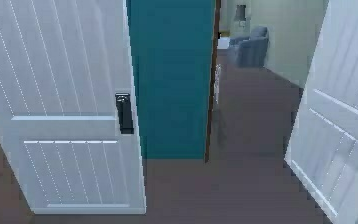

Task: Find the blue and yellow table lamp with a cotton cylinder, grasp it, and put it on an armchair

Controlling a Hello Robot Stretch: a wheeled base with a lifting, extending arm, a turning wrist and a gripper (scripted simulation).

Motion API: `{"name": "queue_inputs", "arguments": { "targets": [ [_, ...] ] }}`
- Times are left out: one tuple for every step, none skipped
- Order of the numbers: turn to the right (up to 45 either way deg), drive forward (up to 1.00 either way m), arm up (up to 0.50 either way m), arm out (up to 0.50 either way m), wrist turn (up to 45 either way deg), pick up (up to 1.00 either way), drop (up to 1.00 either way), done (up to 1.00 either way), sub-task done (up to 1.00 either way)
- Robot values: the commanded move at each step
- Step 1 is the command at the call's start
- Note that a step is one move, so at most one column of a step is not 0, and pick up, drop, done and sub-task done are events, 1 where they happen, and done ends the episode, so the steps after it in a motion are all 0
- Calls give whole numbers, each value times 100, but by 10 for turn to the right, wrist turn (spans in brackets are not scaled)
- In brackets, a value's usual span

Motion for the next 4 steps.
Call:
{"name": "queue_inputs", "arguments": {
  "targets": [
    [-450, 0, 0, 0, 0, 0, 0, 0, 0],
    [-180, 0, 0, 0, 0, 0, 0, 0, 0],
    [-30, 0, 0, 0, 0, 0, 0, 0, 0],
    [0, 100, 0, 0, 0, 0, 0, 0, 0]
  ]
}}
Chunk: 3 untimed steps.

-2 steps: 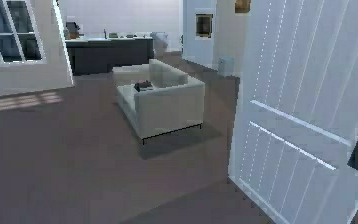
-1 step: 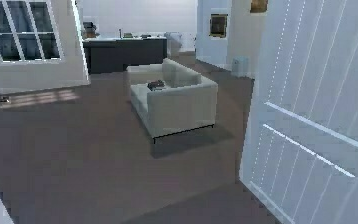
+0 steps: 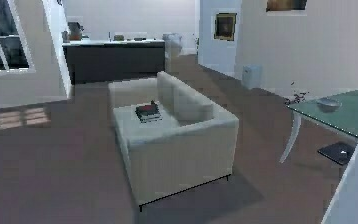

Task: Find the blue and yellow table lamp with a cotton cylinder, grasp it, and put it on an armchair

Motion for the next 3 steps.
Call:
{"name": "queue_inputs", "arguments": {
  "targets": [
    [0, 45, 0, 0, 0, 0, 0, 0, 0],
    [210, 0, 0, 0, 0, 0, 0, 0, 0],
    [0, 65, 0, 0, 0, 0, 0, 0, 0]
  ]
}}
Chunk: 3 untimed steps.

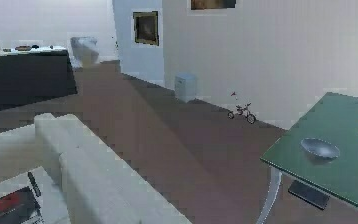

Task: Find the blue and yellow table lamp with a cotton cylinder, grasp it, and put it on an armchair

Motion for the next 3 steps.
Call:
{"name": "queue_inputs", "arguments": {
  "targets": [
    [450, 0, 0, 0, 0, 0, 0, 0, 0],
    [180, 0, 0, 0, 0, 0, 0, 0, 0],
    [0, 65, 0, 0, 0, 0, 0, 0, 0]
  ]
}}
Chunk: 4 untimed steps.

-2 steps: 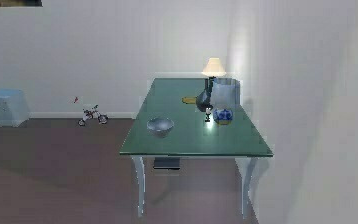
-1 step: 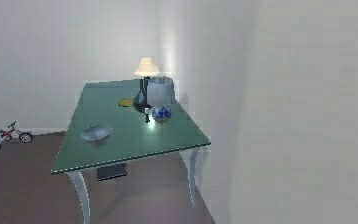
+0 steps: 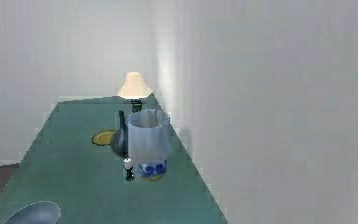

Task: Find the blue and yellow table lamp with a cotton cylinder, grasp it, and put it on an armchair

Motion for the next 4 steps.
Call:
{"name": "queue_inputs", "arguments": {
  "targets": [
    [-450, 0, 0, 0, 0, 0, 0, 0, 0],
    [-450, 0, 0, 0, 0, 0, 0, 0, 0],
    [0, 0, 50, 0, 0, 0, 0, 0, 0],
    [0, 0, 38, 0, 0, 0, 0, 0, 0]
  ]
}}
